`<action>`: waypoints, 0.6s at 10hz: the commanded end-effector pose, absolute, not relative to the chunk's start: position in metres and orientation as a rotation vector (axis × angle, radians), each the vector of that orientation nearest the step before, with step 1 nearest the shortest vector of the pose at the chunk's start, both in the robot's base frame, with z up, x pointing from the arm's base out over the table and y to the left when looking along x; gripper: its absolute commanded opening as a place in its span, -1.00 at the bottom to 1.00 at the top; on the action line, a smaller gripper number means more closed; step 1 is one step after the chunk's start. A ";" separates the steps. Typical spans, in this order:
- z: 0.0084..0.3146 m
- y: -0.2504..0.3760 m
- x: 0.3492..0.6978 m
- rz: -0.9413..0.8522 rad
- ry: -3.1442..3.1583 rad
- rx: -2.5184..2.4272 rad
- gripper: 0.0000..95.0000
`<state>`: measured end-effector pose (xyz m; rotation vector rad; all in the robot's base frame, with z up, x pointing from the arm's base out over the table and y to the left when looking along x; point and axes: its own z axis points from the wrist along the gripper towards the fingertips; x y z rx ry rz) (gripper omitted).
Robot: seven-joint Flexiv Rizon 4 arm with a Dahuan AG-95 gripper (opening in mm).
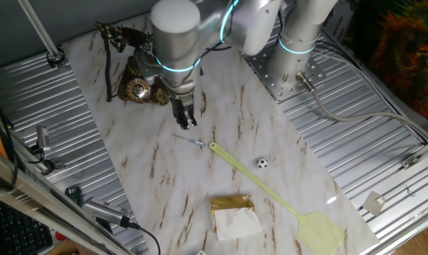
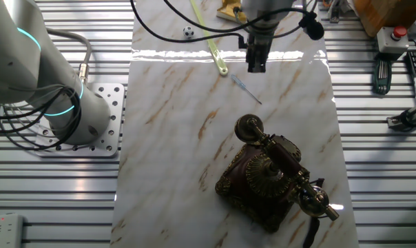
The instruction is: Dial a number on an old rotary phone
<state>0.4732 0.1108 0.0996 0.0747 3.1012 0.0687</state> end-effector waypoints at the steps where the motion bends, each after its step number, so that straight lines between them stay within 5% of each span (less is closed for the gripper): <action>1: 0.095 0.115 0.472 0.068 3.097 0.036 -1.00; 6: 0.087 0.126 0.467 0.050 3.106 -0.267 -1.00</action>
